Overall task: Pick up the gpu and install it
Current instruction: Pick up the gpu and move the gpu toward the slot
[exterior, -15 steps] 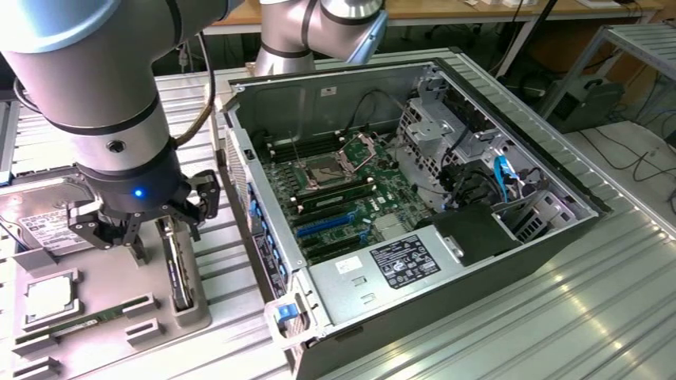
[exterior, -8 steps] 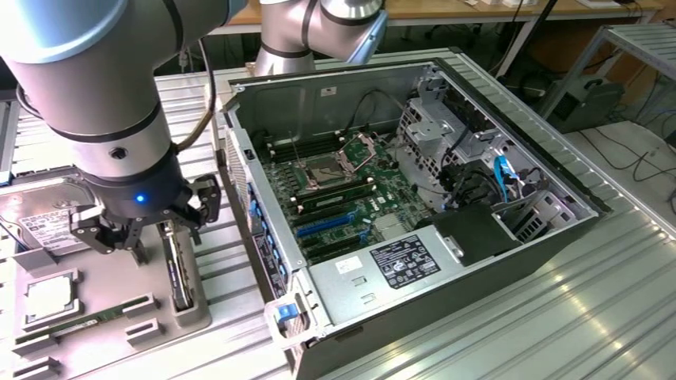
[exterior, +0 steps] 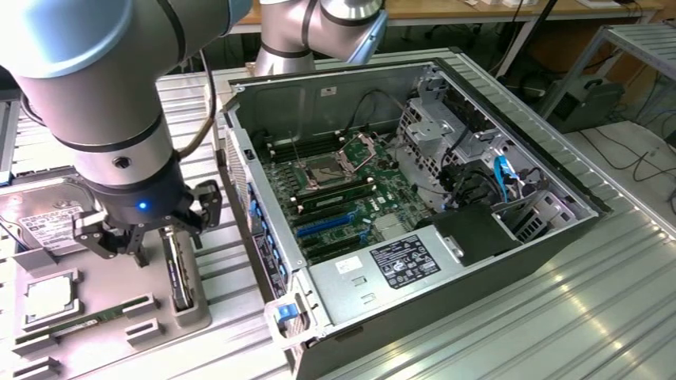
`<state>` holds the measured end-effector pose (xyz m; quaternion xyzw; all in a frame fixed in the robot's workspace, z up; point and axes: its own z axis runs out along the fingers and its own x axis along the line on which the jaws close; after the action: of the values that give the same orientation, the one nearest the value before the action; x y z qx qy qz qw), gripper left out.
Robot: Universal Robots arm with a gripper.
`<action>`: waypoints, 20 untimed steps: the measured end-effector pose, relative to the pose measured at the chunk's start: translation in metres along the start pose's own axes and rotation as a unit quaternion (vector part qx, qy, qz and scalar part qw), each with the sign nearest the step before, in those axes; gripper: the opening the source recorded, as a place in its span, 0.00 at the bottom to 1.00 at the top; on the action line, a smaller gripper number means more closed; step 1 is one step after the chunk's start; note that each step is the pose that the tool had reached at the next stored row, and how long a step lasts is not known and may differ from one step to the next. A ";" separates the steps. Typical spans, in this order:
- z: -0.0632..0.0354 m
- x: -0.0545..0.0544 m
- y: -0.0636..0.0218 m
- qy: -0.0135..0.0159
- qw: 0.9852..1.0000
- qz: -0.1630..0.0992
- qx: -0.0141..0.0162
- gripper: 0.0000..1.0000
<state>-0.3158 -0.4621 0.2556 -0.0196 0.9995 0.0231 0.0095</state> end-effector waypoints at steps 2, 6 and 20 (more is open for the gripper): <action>0.0005 0.000 -0.0025 0.000 1.000 0.000 0.000 0.68; 0.0022 0.000 -0.0037 0.000 1.000 0.000 0.000 0.68; 0.0097 0.000 -0.0072 -0.001 1.000 0.015 0.000 0.68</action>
<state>-0.3156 -0.4689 0.2456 -0.0042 0.9997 0.0229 0.0098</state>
